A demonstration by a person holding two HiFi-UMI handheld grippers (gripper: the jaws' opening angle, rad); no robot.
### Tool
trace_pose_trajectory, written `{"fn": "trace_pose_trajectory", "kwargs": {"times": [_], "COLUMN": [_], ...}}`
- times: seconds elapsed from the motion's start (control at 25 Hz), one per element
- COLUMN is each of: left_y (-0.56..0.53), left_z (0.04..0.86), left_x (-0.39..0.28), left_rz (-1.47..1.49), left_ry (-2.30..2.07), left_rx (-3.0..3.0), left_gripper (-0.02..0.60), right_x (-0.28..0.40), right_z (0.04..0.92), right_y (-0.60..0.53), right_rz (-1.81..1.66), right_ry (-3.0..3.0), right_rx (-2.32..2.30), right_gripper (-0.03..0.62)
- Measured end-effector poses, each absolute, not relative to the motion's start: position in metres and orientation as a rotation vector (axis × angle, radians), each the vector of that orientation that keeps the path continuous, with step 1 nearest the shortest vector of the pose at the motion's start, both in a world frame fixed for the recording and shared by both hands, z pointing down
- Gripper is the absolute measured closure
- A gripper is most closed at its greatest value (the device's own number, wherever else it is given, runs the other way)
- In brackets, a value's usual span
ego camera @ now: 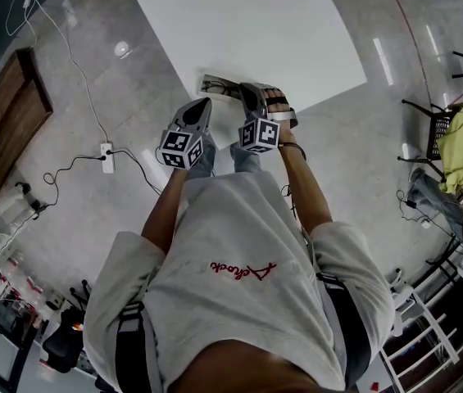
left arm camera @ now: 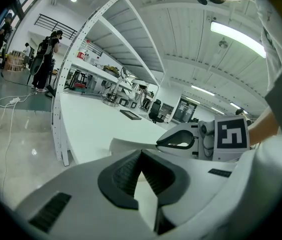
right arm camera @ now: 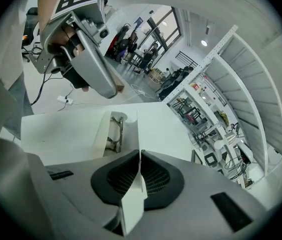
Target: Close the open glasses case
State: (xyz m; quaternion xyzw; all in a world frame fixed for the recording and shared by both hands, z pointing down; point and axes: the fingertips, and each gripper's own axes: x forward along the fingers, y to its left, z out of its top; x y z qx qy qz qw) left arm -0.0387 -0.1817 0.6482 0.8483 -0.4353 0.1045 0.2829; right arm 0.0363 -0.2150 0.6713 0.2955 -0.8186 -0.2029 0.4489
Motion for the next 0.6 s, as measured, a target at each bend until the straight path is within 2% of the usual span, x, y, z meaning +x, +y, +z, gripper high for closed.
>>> {"fn": "trace_pose_trajectory", "kwargs": {"times": [0.6], "left_y": [-0.18], "left_z": [0.644], "left_x": [-0.036], "left_rz": [0.272], "left_ry": [-1.165], "left_rx": [2.287], "left_gripper": [0.56], "right_x": [0.024], "right_z": [0.701], "right_y": [-0.161], "right_rz": [-0.417], "right_ry": [-2.049], "right_rx": [0.607], "right_gripper": [0.546]}}
